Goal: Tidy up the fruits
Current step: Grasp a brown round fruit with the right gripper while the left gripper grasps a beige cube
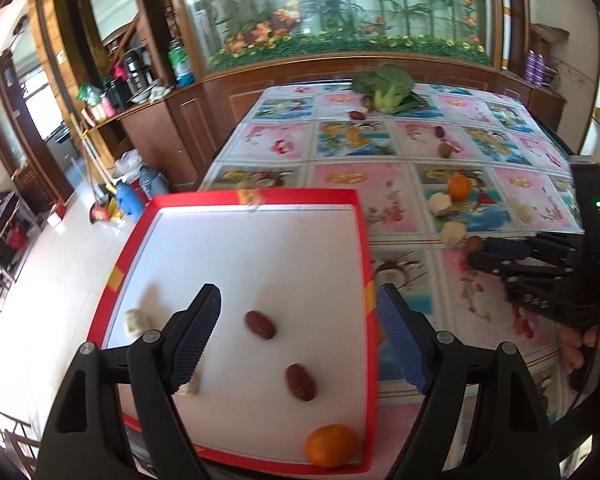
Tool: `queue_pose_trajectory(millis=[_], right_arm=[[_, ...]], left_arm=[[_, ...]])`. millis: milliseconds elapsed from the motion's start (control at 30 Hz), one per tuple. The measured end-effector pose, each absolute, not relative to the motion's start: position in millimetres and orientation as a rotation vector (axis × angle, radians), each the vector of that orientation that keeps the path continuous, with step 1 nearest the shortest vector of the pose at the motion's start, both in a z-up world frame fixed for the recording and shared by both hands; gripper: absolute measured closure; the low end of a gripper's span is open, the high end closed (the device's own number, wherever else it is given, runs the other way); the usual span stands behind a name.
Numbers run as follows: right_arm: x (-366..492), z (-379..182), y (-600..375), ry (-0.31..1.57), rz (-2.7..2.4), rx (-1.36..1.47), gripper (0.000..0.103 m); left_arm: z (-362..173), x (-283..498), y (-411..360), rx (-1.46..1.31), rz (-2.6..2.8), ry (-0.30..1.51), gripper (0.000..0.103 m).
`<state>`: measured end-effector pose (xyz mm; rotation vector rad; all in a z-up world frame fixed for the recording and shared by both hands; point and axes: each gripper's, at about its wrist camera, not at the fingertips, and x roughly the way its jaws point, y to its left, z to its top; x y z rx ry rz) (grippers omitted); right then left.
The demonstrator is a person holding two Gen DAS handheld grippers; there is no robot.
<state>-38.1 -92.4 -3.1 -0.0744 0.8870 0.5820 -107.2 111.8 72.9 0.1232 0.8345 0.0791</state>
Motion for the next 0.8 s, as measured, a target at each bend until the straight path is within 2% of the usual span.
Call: queue_pose_trajectory(millis=[400, 800], right_arm=[[-14, 23, -184, 0.799, 0.357, 0.14, 0.078], [-12, 33, -197, 0.759, 0.336, 0.214, 0.078]], left_arm=[[57, -45, 38, 0.176, -0.059, 0.926, 0.022], [6, 0, -7, 0.222, -0.087, 0.997, 0.022]])
